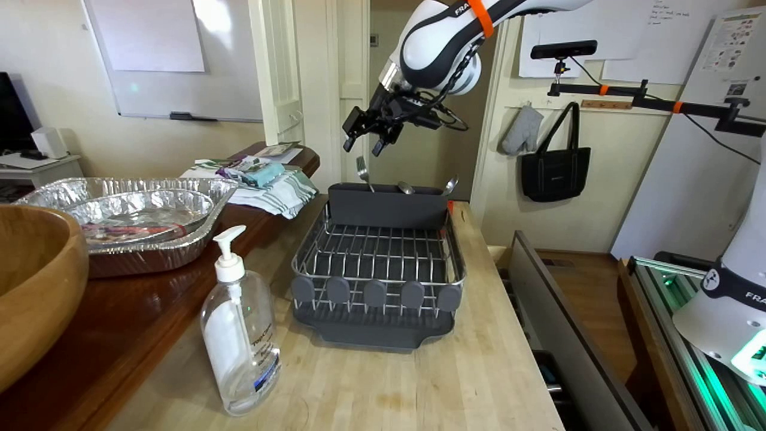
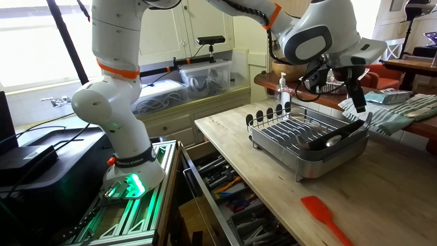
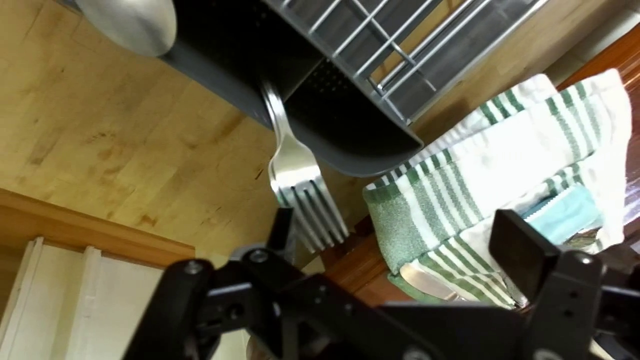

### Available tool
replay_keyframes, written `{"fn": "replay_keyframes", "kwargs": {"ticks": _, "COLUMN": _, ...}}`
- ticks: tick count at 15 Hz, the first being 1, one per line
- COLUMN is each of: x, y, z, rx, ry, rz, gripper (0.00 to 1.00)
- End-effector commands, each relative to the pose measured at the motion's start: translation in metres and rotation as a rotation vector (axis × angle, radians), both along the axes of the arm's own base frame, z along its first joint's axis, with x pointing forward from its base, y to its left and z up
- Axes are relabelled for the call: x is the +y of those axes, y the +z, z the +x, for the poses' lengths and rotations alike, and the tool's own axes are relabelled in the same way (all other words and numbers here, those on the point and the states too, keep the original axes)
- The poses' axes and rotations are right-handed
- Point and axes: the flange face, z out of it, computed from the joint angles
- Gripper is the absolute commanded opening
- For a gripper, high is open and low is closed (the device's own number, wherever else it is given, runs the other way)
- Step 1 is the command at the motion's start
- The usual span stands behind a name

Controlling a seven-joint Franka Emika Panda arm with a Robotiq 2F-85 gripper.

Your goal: Rearrange the spoons and forks in the utensil holder

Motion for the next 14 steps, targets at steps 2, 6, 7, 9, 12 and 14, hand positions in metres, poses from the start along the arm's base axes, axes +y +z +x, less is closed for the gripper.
{"fn": "replay_keyframes", "kwargs": {"ticks": 2, "x": -0.011, "y": 0.007, "z": -0.039, "rx": 0.061, "ry": -0.019, "rz": 0.004, "gripper": 1.0}}
{"fn": "replay_keyframes", "kwargs": {"ticks": 6, "x": -0.017, "y": -0.001, "z": -0.058, "rx": 0.102, "ry": 0.006, "rz": -0.003, "gripper": 1.0}}
{"fn": "replay_keyframes", "kwargs": {"ticks": 7, "x": -0.018, "y": -0.005, "z": -0.061, "rx": 0.112, "ry": 0.015, "rz": -0.004, "gripper": 1.0}}
{"fn": "replay_keyframes", "kwargs": {"ticks": 9, "x": -0.021, "y": -0.014, "z": -0.064, "rx": 0.128, "ry": 0.038, "rz": -0.017, "gripper": 1.0}}
{"fn": "replay_keyframes", "kwargs": {"ticks": 12, "x": -0.029, "y": -0.028, "z": -0.065, "rx": 0.17, "ry": 0.005, "rz": -0.023, "gripper": 1.0}}
{"fn": "replay_keyframes", "kwargs": {"ticks": 14, "x": -0.036, "y": -0.032, "z": -0.066, "rx": 0.209, "ry": -0.02, "rz": -0.021, "gripper": 1.0}}
